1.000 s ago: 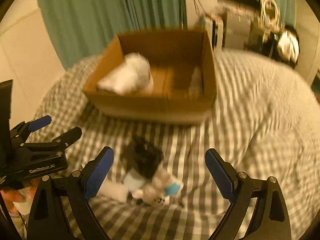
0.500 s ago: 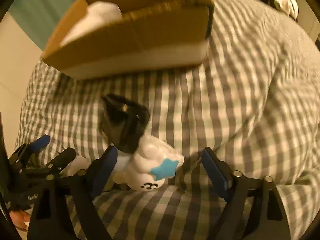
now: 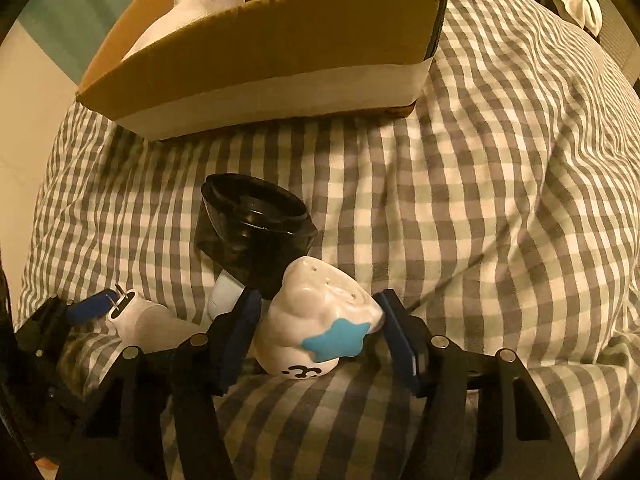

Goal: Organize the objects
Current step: 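Grasp the white plug device with the left tool while the right tool grasps the figurine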

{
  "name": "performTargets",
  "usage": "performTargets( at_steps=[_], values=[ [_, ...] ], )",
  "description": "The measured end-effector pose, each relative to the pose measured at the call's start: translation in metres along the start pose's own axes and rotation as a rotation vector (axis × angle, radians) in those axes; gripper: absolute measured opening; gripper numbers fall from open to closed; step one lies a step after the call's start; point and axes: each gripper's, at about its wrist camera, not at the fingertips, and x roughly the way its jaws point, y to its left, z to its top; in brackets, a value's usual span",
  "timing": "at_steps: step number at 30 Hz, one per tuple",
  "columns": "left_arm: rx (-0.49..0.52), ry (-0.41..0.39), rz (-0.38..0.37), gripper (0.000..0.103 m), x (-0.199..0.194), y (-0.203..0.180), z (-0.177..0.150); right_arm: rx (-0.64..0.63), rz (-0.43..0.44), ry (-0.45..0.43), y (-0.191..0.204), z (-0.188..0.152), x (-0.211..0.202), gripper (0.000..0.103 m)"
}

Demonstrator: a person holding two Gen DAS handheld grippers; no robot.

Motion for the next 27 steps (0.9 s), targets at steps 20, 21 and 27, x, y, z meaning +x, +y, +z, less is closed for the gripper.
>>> performTargets(
  at_steps=[20, 21, 27],
  values=[
    [-0.024, -0.071, -0.115, 0.062, -0.006, 0.005, 0.017, 0.036, -0.008, -0.079, -0.019, -0.005, -0.028, 0.06],
    [-0.042, -0.074, -0.13, 0.061, -0.008, 0.009, 0.018, 0.038, -0.008, -0.083, -0.02, -0.005, -0.03, 0.06],
    [-0.061, -0.081, -0.124, 0.059, -0.012, 0.01, 0.016, 0.021, -0.022, -0.108, -0.028, -0.007, -0.045, 0.06]
  ],
)
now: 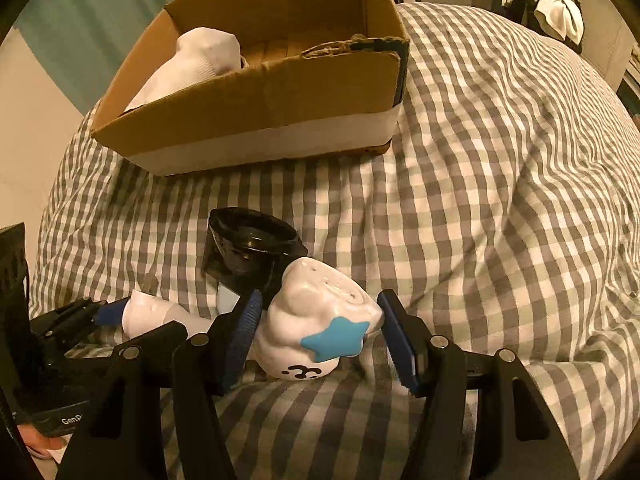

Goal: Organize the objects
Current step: 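Grasp the white plug device with the left tool while the right tool grasps the figurine, then lower the plug device and figurine into the box and open both tools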

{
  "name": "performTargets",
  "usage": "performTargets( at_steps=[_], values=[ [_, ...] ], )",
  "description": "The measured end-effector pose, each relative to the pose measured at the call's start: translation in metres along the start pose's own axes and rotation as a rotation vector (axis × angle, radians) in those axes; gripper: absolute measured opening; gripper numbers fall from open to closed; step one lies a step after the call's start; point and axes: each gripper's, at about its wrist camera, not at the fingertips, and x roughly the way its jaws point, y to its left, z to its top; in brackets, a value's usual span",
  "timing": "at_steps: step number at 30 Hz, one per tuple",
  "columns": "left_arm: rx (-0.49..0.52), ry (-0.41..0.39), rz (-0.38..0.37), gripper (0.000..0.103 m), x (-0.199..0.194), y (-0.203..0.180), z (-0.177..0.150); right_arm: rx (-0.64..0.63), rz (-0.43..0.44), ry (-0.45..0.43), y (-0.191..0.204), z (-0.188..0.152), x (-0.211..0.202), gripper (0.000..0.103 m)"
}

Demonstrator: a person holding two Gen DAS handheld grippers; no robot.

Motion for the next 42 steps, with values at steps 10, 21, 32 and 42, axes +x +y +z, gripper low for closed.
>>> performTargets(
  at_steps=[10, 21, 32, 42],
  values=[
    [-0.008, -0.056, 0.086, 0.057, -0.026, 0.007, 0.007, -0.022, 0.002, -0.07, 0.008, 0.001, -0.013, 0.06],
    [0.006, -0.203, 0.078, 0.057, -0.078, 0.004, 0.037, -0.079, -0.011, -0.233, 0.028, 0.028, -0.07, 0.06],
    [0.065, -0.313, 0.153, 0.057, -0.139, -0.019, 0.093, -0.198, -0.043, -0.351, 0.071, 0.064, -0.122, 0.06],
    [0.088, -0.383, 0.197, 0.057, -0.145, -0.026, 0.155, -0.239, -0.043, -0.443, 0.083, 0.122, -0.146, 0.06]
  ],
)
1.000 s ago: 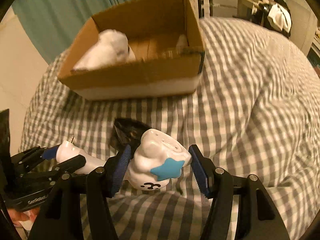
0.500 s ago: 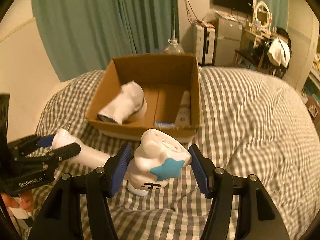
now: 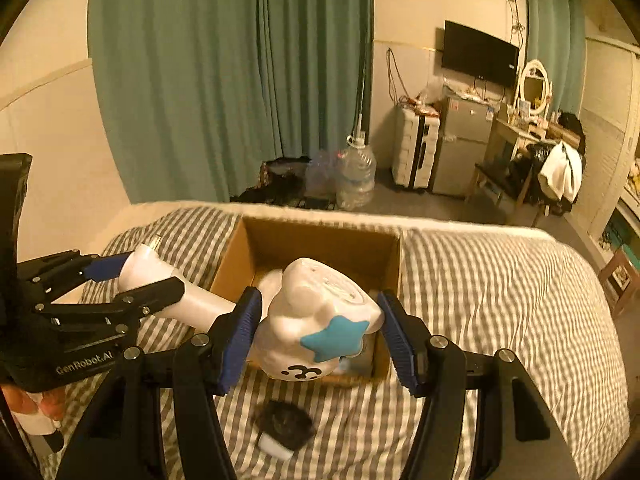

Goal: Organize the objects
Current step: 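Lower the plug device and figurine into the box and open both tools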

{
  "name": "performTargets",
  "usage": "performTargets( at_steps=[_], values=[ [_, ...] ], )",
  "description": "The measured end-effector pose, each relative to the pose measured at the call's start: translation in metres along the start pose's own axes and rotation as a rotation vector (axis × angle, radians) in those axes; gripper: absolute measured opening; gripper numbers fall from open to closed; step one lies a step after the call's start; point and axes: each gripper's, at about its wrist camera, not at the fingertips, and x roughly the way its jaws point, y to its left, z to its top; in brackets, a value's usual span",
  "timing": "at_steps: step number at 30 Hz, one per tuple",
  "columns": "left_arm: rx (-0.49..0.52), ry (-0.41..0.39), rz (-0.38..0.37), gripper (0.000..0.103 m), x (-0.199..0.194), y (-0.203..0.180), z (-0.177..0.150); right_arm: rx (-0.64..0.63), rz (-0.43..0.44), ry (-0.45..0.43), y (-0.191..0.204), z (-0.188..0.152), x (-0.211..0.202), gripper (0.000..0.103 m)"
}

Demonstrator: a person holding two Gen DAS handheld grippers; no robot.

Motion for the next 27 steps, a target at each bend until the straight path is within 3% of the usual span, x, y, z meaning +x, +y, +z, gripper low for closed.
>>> performTargets(
  at_steps=[11, 18, 27],
  values=[
    [0.055, -0.015, 0.001, 0.057, 0.067, -0.007, 0.042, 0.024, -0.002, 0.013, -0.024, 0.039, 0.067, 0.06],
    [0.068, 0.021, -0.003, 0.057, 0.117, -0.006, 0.041, 0.071, 0.001, 0.085, -0.045, 0.032, 0.131, 0.06],
    [0.09, 0.024, 0.0, 0.057, 0.148, -0.004, 0.029, 0.091, 0.013, 0.114, -0.056, 0.016, 0.169, 0.06]
  ],
)
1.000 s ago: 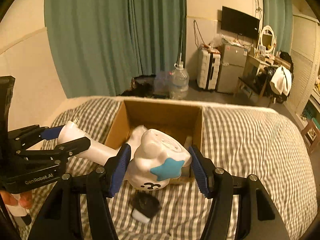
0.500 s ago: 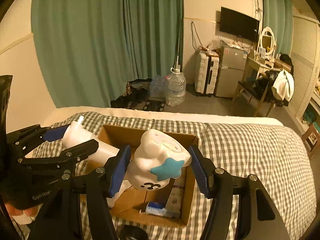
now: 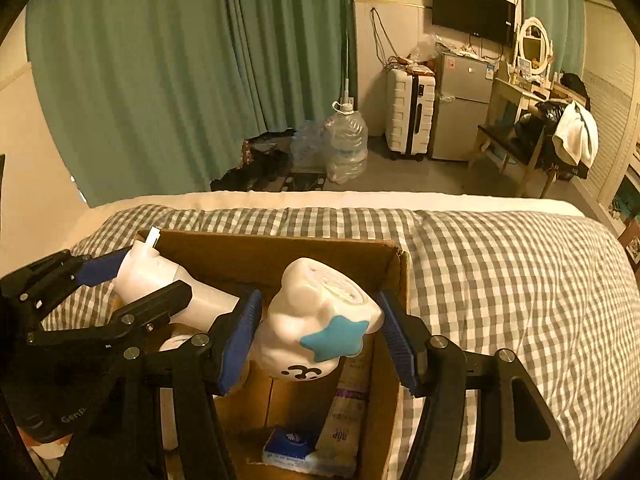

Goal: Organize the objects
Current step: 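Lower the plug device and figurine into the box and open both tools, then withdraw both tools from the box toward the black cup and earbud case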

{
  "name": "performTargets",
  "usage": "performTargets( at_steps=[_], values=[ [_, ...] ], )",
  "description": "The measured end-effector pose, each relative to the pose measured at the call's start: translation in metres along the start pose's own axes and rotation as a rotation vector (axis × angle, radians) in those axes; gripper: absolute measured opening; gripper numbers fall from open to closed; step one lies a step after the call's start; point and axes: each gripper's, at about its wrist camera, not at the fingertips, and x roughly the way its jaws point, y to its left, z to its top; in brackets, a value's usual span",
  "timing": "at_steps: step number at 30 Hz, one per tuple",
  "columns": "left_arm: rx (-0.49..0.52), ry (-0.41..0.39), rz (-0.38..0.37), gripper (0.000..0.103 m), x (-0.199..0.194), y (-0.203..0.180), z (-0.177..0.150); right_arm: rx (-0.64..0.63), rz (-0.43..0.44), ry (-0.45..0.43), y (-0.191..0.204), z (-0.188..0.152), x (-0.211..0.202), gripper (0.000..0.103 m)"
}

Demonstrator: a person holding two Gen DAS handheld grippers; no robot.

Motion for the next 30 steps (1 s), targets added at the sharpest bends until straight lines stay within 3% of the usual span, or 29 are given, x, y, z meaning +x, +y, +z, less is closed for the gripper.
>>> performTargets(
  at_steps=[5, 8, 10, 12, 15, 20, 30],
  values=[
    [-0.002, -0.012, -0.005, 0.058, -0.002, -0.002, -0.005, 0.0, 0.01, -0.008, 0.0, -0.003, -0.003, 0.06],
    [0.004, -0.045, 0.0, 0.068, -0.016, -0.005, -0.002, 0.004, 0.017, -0.034, 0.002, -0.002, -0.014, 0.06],
    [0.0, -0.069, 0.02, 0.08, -0.028, -0.005, 0.003, 0.013, 0.006, -0.062, 0.003, 0.003, -0.024, 0.071],
    [-0.005, -0.089, 0.03, 0.083, -0.043, -0.005, 0.009, 0.028, -0.012, -0.091, 0.003, 0.008, -0.037, 0.079],
    [-0.001, -0.105, 0.05, 0.087, -0.065, -0.004, 0.015, 0.036, -0.021, -0.115, 0.005, 0.017, -0.061, 0.082],
    [-0.026, -0.152, 0.066, 0.097, -0.117, 0.001, 0.015, 0.042, -0.025, -0.188, 0.013, 0.029, -0.115, 0.095],
    [-0.058, -0.236, 0.139, 0.103, -0.216, 0.01, 0.009, -0.029, -0.038, -0.282, 0.052, 0.02, -0.224, 0.099]
  ],
)
